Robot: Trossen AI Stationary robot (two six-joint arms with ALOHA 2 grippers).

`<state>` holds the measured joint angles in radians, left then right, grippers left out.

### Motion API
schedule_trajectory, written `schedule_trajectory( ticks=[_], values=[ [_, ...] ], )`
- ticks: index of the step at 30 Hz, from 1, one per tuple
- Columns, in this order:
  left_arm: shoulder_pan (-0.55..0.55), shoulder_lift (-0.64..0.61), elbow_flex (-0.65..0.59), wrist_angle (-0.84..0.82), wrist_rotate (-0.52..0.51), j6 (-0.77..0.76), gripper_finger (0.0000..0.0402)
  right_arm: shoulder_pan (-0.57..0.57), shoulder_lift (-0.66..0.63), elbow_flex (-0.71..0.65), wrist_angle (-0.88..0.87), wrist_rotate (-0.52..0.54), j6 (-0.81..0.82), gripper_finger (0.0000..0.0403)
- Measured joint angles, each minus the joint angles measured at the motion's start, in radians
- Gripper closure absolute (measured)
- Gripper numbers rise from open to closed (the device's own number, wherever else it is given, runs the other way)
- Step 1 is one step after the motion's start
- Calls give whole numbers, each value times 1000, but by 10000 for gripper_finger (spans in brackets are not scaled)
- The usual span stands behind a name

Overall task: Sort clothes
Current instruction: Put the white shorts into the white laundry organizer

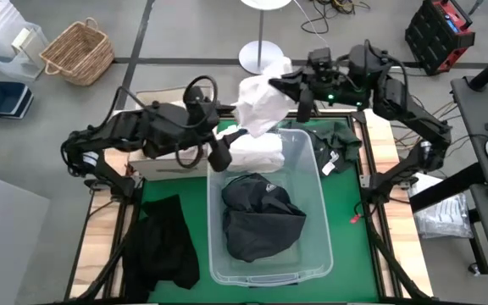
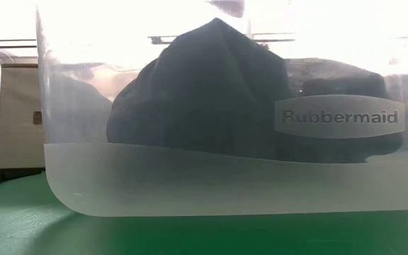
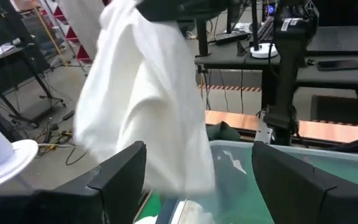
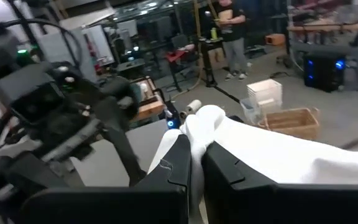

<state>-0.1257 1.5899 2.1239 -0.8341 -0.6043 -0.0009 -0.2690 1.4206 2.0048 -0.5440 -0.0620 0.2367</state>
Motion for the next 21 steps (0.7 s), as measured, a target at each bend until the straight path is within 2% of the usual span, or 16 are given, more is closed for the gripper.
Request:
schedule_trajectory(
  ticks=[4,10,15,18,21],
  values=[
    [25,24,0,45,-22,5,135,35,62,74,-4,-2,-15,390],
    [46,46,0,72,-142,8,135,67,127,161,-26,-20,-30,390],
    [50,52,0,82,-128,59,144,85,164,202,-31,-25,-32,390],
    [49,52,0,87,-118,66,183,88,172,209,-36,-25,-32,390],
    [49,51,0,86,-118,67,262,88,172,208,-37,-25,-29,390]
  ],
)
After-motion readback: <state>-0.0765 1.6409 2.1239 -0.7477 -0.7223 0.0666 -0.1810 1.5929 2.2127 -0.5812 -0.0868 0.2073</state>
